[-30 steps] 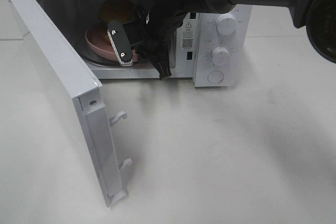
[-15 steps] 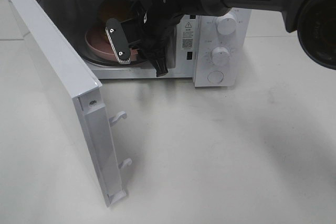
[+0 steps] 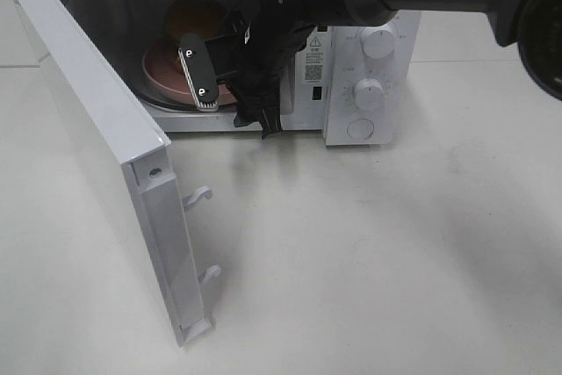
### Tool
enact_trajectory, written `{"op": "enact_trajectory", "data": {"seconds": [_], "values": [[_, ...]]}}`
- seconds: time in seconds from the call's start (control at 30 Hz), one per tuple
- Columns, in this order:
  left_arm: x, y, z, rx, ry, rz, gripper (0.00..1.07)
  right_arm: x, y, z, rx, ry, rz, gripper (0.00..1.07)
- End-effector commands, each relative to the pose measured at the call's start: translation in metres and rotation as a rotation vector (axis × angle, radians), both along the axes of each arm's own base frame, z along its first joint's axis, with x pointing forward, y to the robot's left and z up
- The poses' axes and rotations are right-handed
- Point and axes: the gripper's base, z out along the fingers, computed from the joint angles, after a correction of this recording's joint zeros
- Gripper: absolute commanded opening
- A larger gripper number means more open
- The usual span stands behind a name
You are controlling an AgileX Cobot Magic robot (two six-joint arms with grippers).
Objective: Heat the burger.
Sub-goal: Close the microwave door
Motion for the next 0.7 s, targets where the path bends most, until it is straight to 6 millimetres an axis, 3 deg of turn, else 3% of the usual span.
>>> {"op": "enact_trajectory", "data": {"seconds": [0.03, 0.3, 0.7], "values": [[-0.003, 0.000, 0.000, -0.003, -0.024, -0.002, 1.03, -0.007, -0.001, 0.010, 0.027, -0.013, -0.006, 0.71], [-0.003, 0.000, 0.000, -0.003, -0.024, -0.002, 1.03, -0.024, -0.013, 0.011, 0.041, -0.020, -0.015, 0.75], [-0.003, 0.000, 0.000, -0.003, -0.024, -0.002, 1.03, -0.054, -0.034, 0.027, 0.057, -0.009, -0.046, 0.76]]}}
